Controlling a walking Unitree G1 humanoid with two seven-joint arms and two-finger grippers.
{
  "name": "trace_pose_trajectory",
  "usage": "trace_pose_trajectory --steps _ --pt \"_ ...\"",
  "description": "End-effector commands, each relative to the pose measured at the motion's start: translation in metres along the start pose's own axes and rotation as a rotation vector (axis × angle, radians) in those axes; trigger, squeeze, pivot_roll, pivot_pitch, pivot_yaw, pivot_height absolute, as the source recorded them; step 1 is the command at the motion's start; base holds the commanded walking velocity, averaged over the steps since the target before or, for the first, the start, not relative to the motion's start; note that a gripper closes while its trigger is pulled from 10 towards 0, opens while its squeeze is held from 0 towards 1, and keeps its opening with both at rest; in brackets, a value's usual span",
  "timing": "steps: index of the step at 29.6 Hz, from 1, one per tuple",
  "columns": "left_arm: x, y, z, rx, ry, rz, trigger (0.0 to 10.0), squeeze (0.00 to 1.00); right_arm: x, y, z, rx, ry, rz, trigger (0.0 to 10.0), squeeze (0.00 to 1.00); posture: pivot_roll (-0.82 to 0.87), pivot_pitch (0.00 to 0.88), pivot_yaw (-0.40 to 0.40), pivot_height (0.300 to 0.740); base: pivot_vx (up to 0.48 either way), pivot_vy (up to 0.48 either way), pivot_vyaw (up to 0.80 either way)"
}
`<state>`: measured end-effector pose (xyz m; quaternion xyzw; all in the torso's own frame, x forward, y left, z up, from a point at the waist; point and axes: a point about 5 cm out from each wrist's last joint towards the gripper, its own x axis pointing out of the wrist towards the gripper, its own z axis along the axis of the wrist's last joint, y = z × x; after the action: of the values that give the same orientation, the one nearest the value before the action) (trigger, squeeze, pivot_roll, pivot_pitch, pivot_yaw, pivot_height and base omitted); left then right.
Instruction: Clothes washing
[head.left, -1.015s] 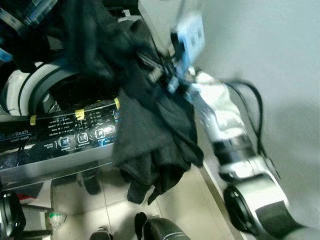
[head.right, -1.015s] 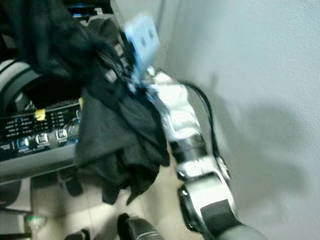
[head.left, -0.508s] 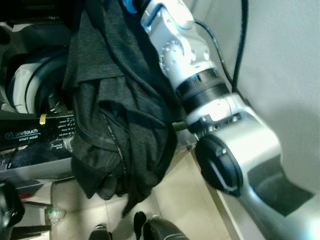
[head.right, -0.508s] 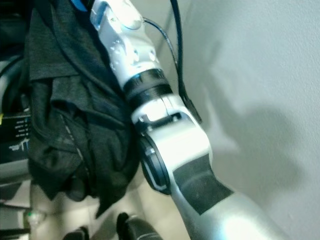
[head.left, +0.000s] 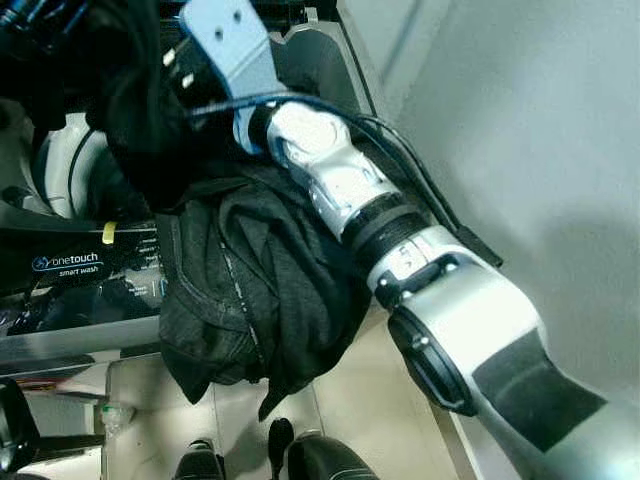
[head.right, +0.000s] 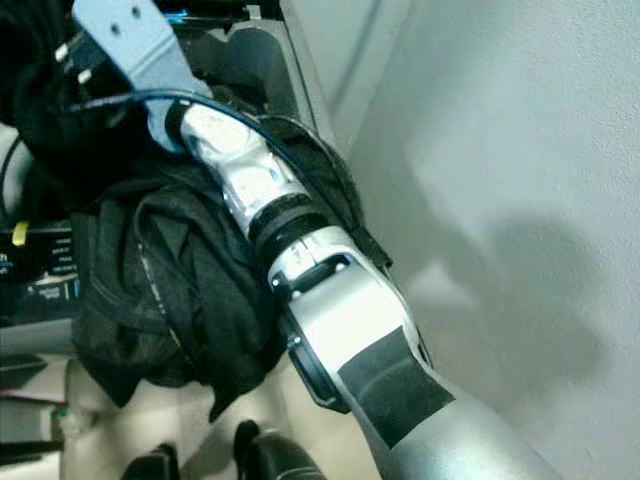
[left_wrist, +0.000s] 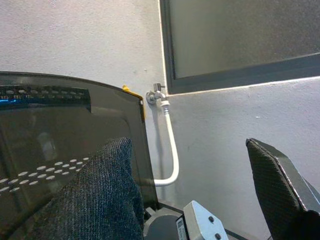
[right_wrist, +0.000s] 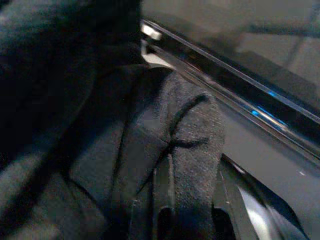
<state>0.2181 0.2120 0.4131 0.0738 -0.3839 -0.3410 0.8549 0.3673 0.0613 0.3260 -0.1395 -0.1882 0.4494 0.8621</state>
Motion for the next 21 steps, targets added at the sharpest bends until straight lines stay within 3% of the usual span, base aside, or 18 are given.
trace_pose_trajectory --steps 1,4,6,10,11,13,14,15,16,18,21 --pt "-0.001 -0.004 0.002 0.007 0.011 -0.032 10.0 0.0 -0.003 -0.002 0.01 0.036 -0.086 0.064 10.0 1.0 0.17 0.121 -0.073 0.74 0.0 0.0 0.0" --pt "-0.003 -0.004 0.001 0.001 0.018 -0.036 10.0 0.0 -0.01 -0.013 0.016 0.093 -0.137 0.113 10.0 1.0 0.17 0.121 -0.073 0.74 0.0 0.0 0.0" --pt "-0.005 -0.003 -0.001 -0.003 0.025 -0.038 10.0 0.0 -0.025 -0.021 0.027 0.145 -0.232 0.229 10.0 1.0 0.17 0.114 -0.07 0.74 0.0 0.0 0.0" --pt "-0.007 -0.001 -0.004 -0.01 0.033 -0.038 10.0 0.0 -0.042 -0.029 0.038 0.18 -0.326 0.33 10.0 1.0 0.16 0.114 -0.064 0.74 0.0 0.0 0.0" --pt "-0.009 -0.001 -0.006 -0.015 0.039 -0.041 10.0 0.0 -0.054 -0.036 0.043 0.189 -0.366 0.363 10.0 0.0 0.16 0.108 -0.059 0.74 0.0 0.0 0.0" --pt "-0.01 -0.001 -0.009 -0.02 0.047 -0.045 10.0 0.0 -0.072 -0.046 0.047 0.177 -0.396 0.387 10.0 0.0 0.16 0.108 -0.057 0.74 0.0 0.0 0.0" --pt "-0.01 -0.001 -0.009 -0.02 0.047 -0.045 10.0 0.0 -0.072 -0.046 0.047 0.177 -0.396 0.387 10.0 0.0 0.16 0.108 -0.057 0.74 0.0 0.0 0.0" --pt "-0.011 0.001 -0.011 -0.025 0.057 -0.049 10.0 0.0 -0.091 -0.054 0.037 0.096 -0.343 0.372 10.0 0.0 0.15 0.107 -0.049 0.74 0.0 0.0 0.0" --pt "-0.012 0.002 -0.013 -0.027 0.066 -0.052 10.0 0.0 -0.099 -0.057 0.033 0.075 -0.322 0.367 10.0 0.0 0.14 0.107 -0.048 0.74 0.0 0.0 0.0" --pt "-0.012 0.002 -0.013 -0.027 0.066 -0.052 10.0 0.0 -0.099 -0.057 0.033 0.075 -0.322 0.367 10.0 0.0 0.14 0.107 -0.048 0.74 0.0 0.0 0.0" --pt "-0.017 0.007 -0.025 0.001 0.157 -0.043 10.0 0.0 -0.122 -0.063 0.017 0.055 -0.258 0.32 10.0 0.0 0.14 0.114 -0.047 0.74 0.0 0.0 0.0"
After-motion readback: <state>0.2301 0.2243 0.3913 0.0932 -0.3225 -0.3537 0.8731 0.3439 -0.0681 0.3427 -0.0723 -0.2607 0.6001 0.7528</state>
